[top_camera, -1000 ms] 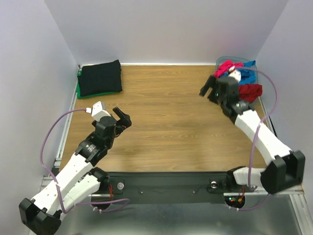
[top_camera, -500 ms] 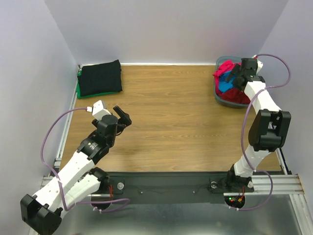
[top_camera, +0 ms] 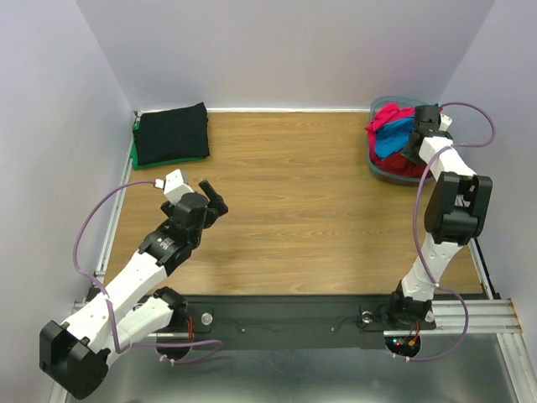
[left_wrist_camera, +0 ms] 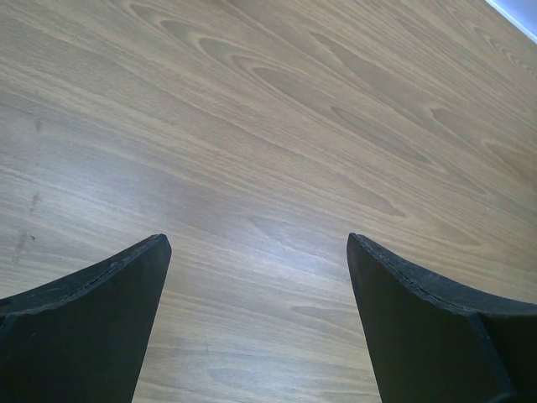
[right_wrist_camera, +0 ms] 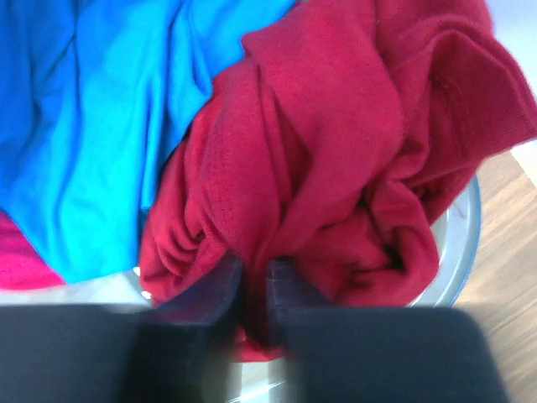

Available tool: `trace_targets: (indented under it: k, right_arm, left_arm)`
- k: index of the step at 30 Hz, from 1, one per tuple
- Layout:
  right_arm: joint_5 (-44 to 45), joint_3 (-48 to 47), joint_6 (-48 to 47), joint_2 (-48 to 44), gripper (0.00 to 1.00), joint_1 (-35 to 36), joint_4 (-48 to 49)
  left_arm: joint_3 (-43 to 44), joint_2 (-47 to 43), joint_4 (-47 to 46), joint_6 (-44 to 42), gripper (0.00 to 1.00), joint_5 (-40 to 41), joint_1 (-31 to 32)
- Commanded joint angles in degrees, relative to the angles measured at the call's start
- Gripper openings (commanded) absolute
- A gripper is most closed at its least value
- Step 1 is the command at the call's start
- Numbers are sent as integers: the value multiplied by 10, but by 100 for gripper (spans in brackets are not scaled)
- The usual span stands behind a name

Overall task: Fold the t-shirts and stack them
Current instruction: Grab the tshirt from the pile, then move the tshirt to the center of the board

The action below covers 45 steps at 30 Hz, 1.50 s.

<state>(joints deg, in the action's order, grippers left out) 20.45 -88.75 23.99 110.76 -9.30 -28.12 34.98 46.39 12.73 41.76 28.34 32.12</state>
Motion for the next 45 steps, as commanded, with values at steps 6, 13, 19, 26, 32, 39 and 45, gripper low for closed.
trace_targets:
  k: [6, 13, 19, 26, 32, 39, 45]
  right_arm:
    - [45, -49, -11, -46, 0, -2, 3]
    - [36, -91, -34, -206, 0, -2, -13]
    - [36, -180, -39, -273, 0, -2, -19]
    - [-234, -306, -54, -286, 1, -2, -30]
    - [-523, -286, -5, -262, 0, 33, -38]
    - [-479, -343, -77, -188, 0, 287, -76]
    - [-453, -365, -38, -179, 0, 307, -69]
  left_arm:
    - [33, -24, 2, -9, 99, 23, -3]
    - [26, -39, -7, -13, 98, 8, -3]
    - [23, -40, -10, -13, 98, 1, -3]
    - [20, -36, -20, -8, 98, -17, -3]
    - [26, -35, -3, 1, 99, -18, -4]
    - [32, -38, 22, 27, 99, -14, -3]
    - [44, -42, 55, 64, 98, -18, -3]
